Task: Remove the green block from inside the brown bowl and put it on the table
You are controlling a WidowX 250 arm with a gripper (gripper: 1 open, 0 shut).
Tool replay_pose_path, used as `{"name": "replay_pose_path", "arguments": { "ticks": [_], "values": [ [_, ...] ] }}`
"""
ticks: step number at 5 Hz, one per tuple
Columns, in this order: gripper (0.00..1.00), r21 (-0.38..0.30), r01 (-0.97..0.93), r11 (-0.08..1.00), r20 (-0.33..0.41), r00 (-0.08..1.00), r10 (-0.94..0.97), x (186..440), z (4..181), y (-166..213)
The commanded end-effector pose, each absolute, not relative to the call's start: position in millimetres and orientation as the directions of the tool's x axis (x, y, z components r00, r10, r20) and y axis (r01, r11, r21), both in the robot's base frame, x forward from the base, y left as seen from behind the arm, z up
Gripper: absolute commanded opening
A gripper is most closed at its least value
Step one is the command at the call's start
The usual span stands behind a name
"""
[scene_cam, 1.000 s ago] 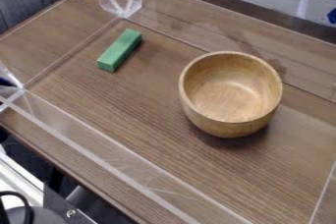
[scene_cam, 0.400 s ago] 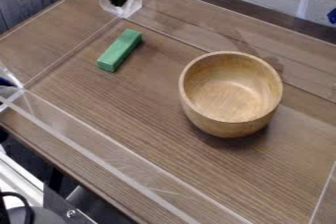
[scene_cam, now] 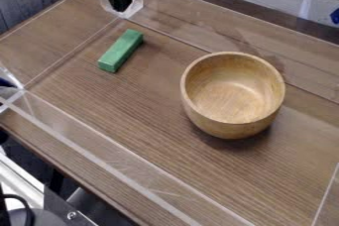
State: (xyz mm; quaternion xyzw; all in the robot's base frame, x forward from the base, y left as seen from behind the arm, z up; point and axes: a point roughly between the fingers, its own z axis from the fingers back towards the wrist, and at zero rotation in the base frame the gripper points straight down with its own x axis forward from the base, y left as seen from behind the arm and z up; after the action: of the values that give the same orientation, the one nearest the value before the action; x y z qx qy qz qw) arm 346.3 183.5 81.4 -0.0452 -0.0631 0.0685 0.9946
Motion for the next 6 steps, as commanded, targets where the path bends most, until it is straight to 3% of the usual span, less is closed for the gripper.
{"name": "replay_pose_path", "arguments": {
  "ticks": [1, 6],
  "values": [
    [0.00, -0.066, -0.123, 0.990, 0.185, 0.974, 0.133, 357, 100.3, 192],
    [0.00, -0.075, -0.108, 0.991, 0.170, 0.978, 0.119, 366, 72.7, 199]
  ]
}}
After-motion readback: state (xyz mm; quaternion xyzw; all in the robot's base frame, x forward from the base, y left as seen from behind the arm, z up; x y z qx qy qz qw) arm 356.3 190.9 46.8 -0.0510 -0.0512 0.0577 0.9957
